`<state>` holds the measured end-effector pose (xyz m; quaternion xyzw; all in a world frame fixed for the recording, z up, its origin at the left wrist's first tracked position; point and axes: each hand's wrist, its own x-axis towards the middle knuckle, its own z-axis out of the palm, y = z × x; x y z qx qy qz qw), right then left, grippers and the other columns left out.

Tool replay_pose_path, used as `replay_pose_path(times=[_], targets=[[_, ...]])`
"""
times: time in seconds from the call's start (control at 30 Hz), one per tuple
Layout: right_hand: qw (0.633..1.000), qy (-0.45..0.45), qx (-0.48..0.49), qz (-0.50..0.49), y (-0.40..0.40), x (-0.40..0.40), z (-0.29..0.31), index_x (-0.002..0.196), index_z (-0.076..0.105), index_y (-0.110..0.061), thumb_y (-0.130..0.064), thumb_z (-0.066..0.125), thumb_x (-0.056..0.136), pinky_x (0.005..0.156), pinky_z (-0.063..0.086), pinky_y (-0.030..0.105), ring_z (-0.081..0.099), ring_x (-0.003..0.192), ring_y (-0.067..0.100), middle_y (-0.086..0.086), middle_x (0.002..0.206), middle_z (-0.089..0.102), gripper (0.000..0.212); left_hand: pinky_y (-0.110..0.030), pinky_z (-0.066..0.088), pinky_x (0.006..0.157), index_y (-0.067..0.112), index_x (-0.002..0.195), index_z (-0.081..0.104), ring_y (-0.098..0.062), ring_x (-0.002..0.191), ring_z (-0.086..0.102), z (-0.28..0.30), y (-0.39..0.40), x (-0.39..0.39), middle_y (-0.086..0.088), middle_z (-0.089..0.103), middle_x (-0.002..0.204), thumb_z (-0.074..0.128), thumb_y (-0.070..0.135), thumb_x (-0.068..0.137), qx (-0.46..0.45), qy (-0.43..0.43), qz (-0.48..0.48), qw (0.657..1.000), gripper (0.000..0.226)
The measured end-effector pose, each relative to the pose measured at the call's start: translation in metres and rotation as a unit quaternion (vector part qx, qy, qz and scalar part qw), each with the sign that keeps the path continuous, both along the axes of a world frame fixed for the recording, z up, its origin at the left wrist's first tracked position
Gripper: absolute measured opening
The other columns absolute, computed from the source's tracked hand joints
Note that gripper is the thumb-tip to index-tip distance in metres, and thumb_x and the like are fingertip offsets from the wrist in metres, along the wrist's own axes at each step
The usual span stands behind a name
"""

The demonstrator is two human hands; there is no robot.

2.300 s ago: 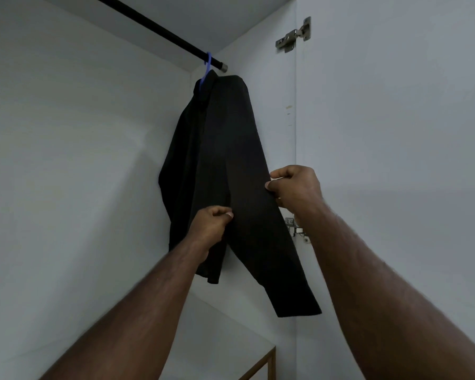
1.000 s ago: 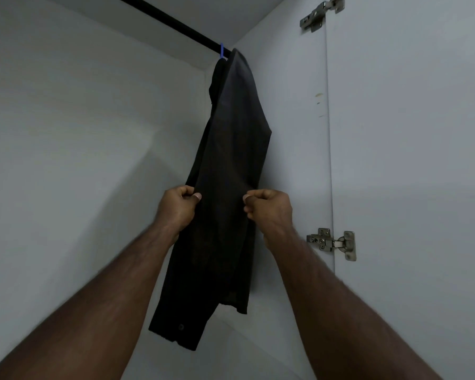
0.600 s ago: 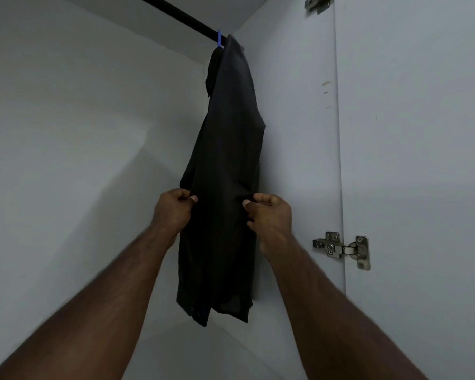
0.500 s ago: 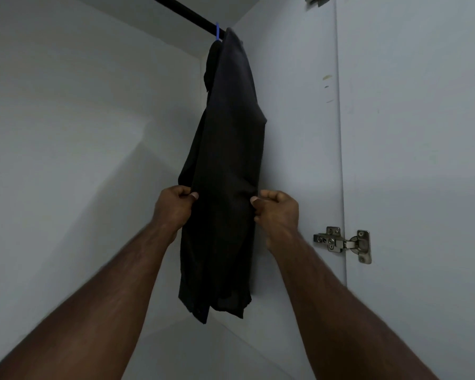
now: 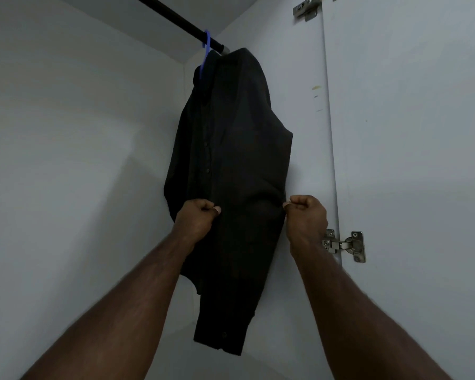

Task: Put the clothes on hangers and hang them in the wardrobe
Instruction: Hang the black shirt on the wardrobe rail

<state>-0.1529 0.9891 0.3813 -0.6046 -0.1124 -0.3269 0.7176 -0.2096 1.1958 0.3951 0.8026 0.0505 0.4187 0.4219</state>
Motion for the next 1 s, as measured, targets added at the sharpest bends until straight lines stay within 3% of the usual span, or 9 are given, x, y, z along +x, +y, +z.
replay_pose_path(times=[0.13, 0.27, 0.4, 0.57, 0.77, 0.87, 1.0], targets=[[0.995, -0.089, -0.031, -0.039, 0.007, -0.019, 0.003, 0.091, 0.067, -0.026, -0.014, 0.069, 0.089, 0.073, 0.044, 0.014, 0.058, 0.076, -0.002, -0.014, 0.083, 0.063, 0.012, -0.041, 0.058, 0.088, 0.021, 0.093, 0.074, -0.021, 0.086, 0.07, -0.002, 0.0, 0.006, -0.001, 0.072, 0.09, 0.071, 0.034, 0.091, 0.004, 0.002, -0.003, 1.0, 0.013], [0.981, -0.122, -0.153, 0.017, 0.03, -0.033, 0.009, 0.104, 0.073, -0.022, -0.02, 0.069, 0.092, 0.081, 0.047, 0.011, 0.062, 0.086, 0.0, -0.011, 0.095, 0.07, 0.013, -0.037, 0.058, 0.083, 0.021, 0.087, 0.073, -0.021, 0.084, 0.07, -0.006, 0.002, 0.012, -0.001, 0.072, 0.086, 0.072, 0.034, 0.09, 0.025, 0.008, -0.003, 1.0, 0.014], [0.957, -0.12, -0.253, 0.074, 0.048, -0.036, 0.015, 0.128, 0.066, -0.018, -0.021, 0.065, 0.096, 0.081, 0.034, -0.002, 0.057, 0.104, -0.001, -0.004, 0.125, 0.068, 0.032, -0.031, 0.054, 0.085, 0.02, 0.104, 0.072, -0.019, 0.094, 0.068, -0.008, 0.003, 0.015, 0.001, 0.071, 0.099, 0.072, 0.033, 0.09, 0.037, 0.005, 0.014, 0.999, 0.02], [0.947, -0.094, -0.297, 0.074, 0.059, -0.03, 0.021, 0.142, 0.053, -0.016, -0.017, 0.06, 0.099, 0.098, 0.03, 0.013, 0.053, 0.129, 0.012, 0.0, 0.142, 0.057, 0.044, -0.029, 0.052, 0.091, 0.02, 0.123, 0.064, -0.013, 0.101, 0.064, -0.013, 0.007, 0.013, 0.005, 0.068, 0.108, 0.073, 0.033, 0.089, 0.058, -0.012, 0.007, 0.998, 0.038], [0.944, -0.139, -0.294, 0.062, 0.093, -0.045, 0.018, 0.14, 0.056, -0.014, -0.009, 0.055, 0.099, 0.098, 0.037, 0.011, 0.057, 0.124, 0.009, 0.0, 0.139, 0.061, 0.041, -0.022, 0.04, 0.082, 0.013, 0.126, 0.065, -0.006, 0.098, 0.057, -0.018, 0.026, -0.001, 0.001, 0.068, 0.116, 0.065, 0.027, 0.095, 0.06, -0.087, 0.038, 0.994, 0.034], [0.943, -0.153, -0.285, 0.074, 0.118, -0.054, 0.022, 0.138, 0.058, -0.013, -0.008, 0.056, 0.098, 0.102, 0.042, 0.016, 0.059, 0.123, 0.01, 0.002, 0.135, 0.064, 0.04, -0.021, 0.04, 0.084, 0.011, 0.127, 0.064, -0.011, 0.1, 0.06, -0.02, 0.053, -0.012, -0.003, 0.068, 0.116, 0.064, 0.023, 0.096, 0.037, -0.092, 0.06, 0.993, 0.033], [0.938, -0.145, -0.3, 0.092, 0.154, -0.06, 0.025, 0.138, 0.057, -0.011, -0.008, 0.055, 0.099, 0.096, 0.037, 0.012, 0.058, 0.124, 0.013, 0.003, 0.135, 0.063, 0.04, -0.025, 0.044, 0.091, 0.01, 0.128, 0.064, -0.02, 0.108, 0.063, -0.024, 0.093, -0.023, -0.006, 0.068, 0.12, 0.066, 0.021, 0.094, 0.028, -0.084, 0.094, 0.992, 0.035]])
